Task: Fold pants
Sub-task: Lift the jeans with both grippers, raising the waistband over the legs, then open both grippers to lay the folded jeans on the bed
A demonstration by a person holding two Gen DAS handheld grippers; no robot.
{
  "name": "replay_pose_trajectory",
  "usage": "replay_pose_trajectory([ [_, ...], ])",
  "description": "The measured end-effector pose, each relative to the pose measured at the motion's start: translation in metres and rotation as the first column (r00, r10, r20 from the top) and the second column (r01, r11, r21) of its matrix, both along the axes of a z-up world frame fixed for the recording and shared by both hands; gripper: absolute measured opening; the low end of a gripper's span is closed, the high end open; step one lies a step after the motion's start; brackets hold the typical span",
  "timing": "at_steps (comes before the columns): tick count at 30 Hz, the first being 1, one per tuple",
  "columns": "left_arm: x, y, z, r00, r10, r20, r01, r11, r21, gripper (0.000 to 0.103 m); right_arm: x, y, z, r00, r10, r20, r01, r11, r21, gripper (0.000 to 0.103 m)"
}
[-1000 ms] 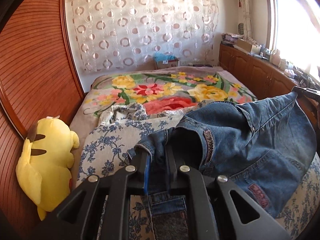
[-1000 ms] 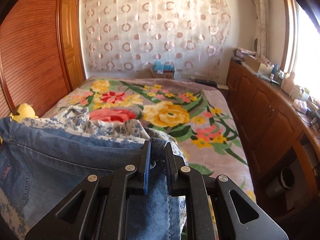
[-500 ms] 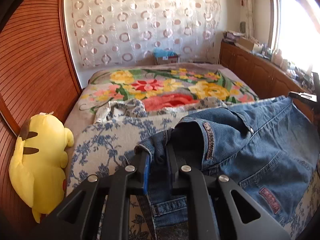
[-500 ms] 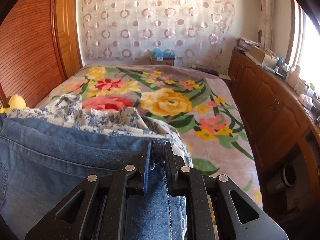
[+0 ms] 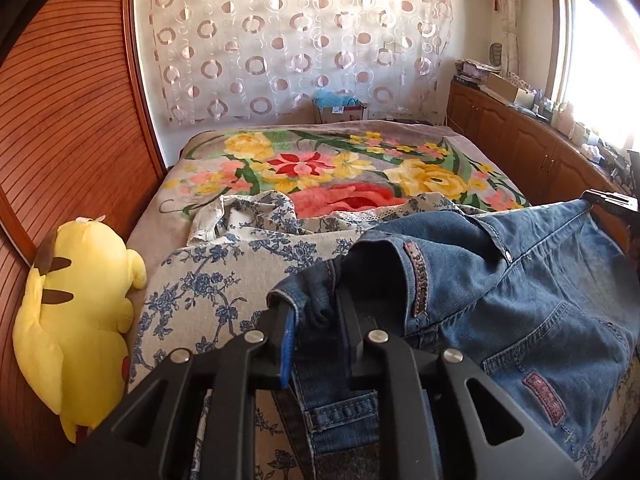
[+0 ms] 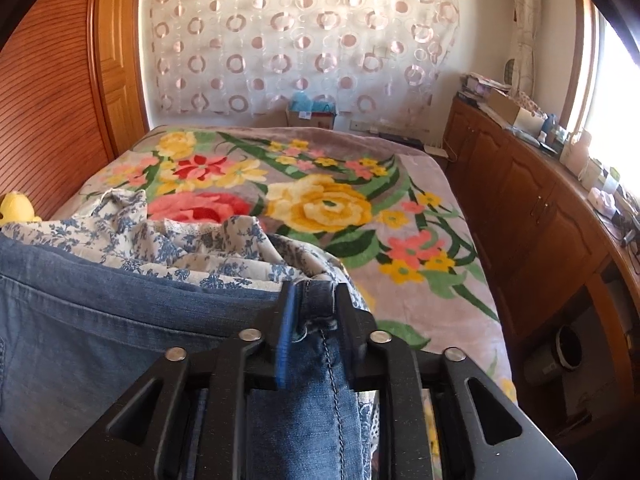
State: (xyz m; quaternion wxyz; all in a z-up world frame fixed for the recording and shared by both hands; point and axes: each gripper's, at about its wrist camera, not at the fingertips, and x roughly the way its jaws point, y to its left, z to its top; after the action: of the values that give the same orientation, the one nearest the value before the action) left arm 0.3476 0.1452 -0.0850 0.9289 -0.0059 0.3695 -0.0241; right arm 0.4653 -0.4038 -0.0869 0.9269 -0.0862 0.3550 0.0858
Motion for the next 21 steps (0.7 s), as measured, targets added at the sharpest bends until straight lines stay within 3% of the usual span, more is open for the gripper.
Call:
replay_pose_trajectory([
  [4,-0.009,-0.003,0.006,1.000,-0.025,-0.003,0.025,1.000,0.002,0.026,-0.008,-0.001,0.006,1.000,0.011,-0.001,-0.011,1.000,0.021,0.035],
  [8,-0.021,-0.006,0.012,0.999,-0.032,0.009,0.032,0.998,0.049,0.044,-0.022,0.006,0.013,0.999,0.031,0.011,-0.032,0.999,0.035,0.048],
  [16,-0.040,-0.001,0.012,1.000,-0.016,0.012,0.015,0.999,0.039,0.047,-0.045,0.026,0.022,0.997,0.069,0.031,-0.070,0.996,0.049,0.057],
  [21,-0.047,0.001,0.006,1.000,-0.007,0.013,0.007,1.000,-0.004,0.047,-0.054,0.032,0.026,0.996,0.079,0.042,-0.081,0.996,0.047,0.062],
])
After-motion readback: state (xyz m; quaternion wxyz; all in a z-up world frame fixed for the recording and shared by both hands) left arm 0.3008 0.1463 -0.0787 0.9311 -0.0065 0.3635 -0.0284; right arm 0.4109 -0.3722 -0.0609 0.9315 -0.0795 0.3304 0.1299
